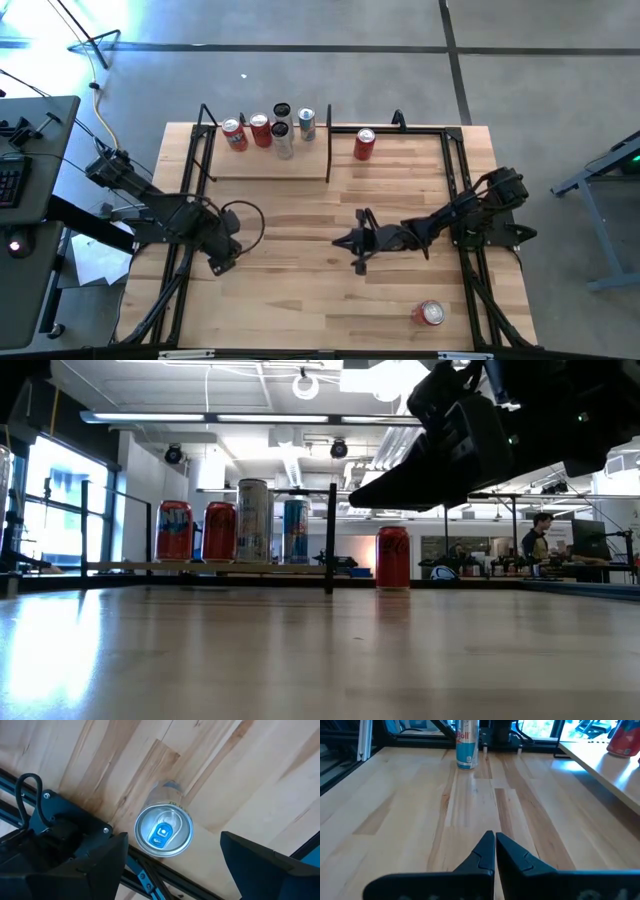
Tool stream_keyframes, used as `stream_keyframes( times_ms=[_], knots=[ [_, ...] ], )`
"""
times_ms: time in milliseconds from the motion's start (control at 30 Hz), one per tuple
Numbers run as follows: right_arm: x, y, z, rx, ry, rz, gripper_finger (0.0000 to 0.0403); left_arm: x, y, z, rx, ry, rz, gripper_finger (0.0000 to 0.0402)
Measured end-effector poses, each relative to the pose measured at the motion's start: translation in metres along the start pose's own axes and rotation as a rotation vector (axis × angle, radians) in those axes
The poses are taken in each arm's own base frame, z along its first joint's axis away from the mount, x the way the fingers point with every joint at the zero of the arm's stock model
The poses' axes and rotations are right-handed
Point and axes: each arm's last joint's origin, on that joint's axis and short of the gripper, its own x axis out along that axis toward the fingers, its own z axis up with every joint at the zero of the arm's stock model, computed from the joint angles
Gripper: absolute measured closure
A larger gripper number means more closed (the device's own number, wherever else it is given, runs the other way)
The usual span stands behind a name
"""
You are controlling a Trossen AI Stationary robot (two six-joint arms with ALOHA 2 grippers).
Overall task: Place canned beverage on shelf
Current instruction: Put the blue soda can on the shelf aligned with the other blue soda can
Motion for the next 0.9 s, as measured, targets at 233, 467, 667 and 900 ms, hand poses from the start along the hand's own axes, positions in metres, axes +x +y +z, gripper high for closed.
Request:
stream_keyframes(
  times_ms=[233, 467, 667, 900],
  knots=[
    [-0.001, 0.003, 0.0, -0.006, -0.005, -0.005, 0.0403, 0.023, -0.001, -0.005, 0.016, 0.049, 0.027, 0.0094],
    [-0.001, 0.003, 0.0, -0.006, -0.006, -0.006, 0.0403, 0.045, 0.002, -0.008, 0.027, 0.076, 0.064, 0.0094],
    [-0.001, 0.003, 0.001, -0.004, -0.016, -0.006, 0.0403, 0.053, 0.001, -0.005, 0.045, 0.061, 0.042, 0.01],
    [-0.001, 0.003, 0.001, -0.002, -0.017, -0.006, 0.0403, 0.057, -0.001, -0.001, 0.092, 0.05, 0.005, 0.0179]
  ],
)
